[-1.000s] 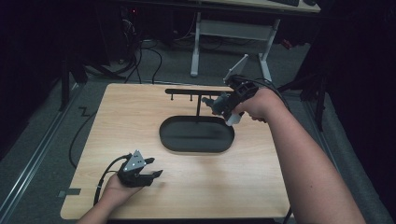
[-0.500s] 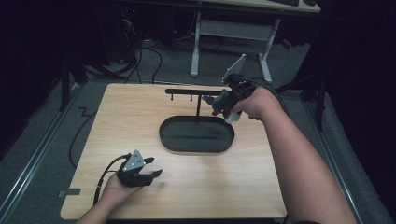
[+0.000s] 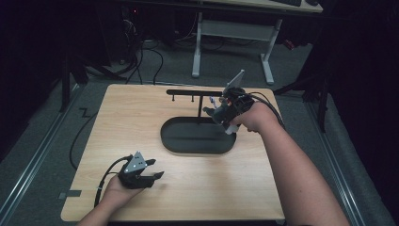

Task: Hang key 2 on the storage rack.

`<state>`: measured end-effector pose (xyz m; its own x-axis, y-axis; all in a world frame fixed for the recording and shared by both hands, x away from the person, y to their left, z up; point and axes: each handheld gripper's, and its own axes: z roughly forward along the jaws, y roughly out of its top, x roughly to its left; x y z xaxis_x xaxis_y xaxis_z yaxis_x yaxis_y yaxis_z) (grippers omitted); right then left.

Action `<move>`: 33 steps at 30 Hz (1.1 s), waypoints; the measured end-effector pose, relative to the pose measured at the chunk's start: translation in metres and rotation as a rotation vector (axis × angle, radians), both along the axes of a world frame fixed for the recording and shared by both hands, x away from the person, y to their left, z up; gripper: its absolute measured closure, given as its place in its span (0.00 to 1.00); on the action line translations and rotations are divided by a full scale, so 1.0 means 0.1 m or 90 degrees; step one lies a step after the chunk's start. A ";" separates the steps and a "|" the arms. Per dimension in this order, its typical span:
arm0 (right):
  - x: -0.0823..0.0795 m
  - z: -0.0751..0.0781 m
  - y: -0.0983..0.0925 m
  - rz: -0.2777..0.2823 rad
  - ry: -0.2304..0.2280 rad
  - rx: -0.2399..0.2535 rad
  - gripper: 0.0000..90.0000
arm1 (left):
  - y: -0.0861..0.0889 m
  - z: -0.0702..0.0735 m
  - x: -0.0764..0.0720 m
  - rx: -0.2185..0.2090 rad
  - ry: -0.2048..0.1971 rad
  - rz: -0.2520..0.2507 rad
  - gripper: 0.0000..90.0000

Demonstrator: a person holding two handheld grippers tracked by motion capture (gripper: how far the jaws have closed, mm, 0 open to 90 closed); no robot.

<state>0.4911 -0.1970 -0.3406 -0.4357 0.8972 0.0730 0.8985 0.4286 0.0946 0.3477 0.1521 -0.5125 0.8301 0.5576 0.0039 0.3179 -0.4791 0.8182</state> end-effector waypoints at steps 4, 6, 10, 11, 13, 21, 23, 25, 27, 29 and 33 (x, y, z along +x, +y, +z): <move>0.00 -0.11 0.01 0.004 -0.007 0.008 0.52 | 0.00 0.00 0.00 0.000 -0.001 -0.001 0.46; 0.00 -0.15 0.01 0.003 -0.013 0.014 0.52 | 0.00 0.00 0.00 0.000 -0.001 -0.001 0.46; 0.01 -0.22 0.03 0.004 -0.020 0.024 0.52 | 0.00 0.00 0.00 0.001 -0.001 -0.001 0.46; 0.01 -0.24 0.04 0.002 -0.022 0.026 0.52 | 0.00 0.00 0.00 0.001 -0.001 -0.002 0.46; 0.02 -0.27 0.05 0.007 -0.029 0.028 0.52 | 0.00 0.00 0.00 0.000 -0.001 -0.002 0.46; 0.04 -0.40 0.11 0.005 -0.046 0.029 0.51 | 0.00 0.00 0.00 0.000 -0.002 -0.003 0.46; 0.05 -0.42 0.11 0.000 -0.048 0.034 0.51 | 0.00 0.00 0.00 0.000 -0.002 -0.002 0.46; 0.06 -0.44 0.11 0.001 -0.051 0.034 0.51 | 0.00 0.00 0.00 0.000 -0.002 -0.002 0.46; 0.06 -0.45 0.12 -0.001 -0.051 0.036 0.51 | 0.00 0.00 0.00 0.000 -0.002 -0.002 0.46; 0.07 -0.47 0.11 0.001 -0.049 0.039 0.50 | 0.00 0.00 0.00 0.001 -0.002 -0.002 0.46; 0.08 -0.52 0.09 -0.006 -0.044 0.038 0.47 | 0.00 0.00 0.00 0.000 0.000 -0.002 0.46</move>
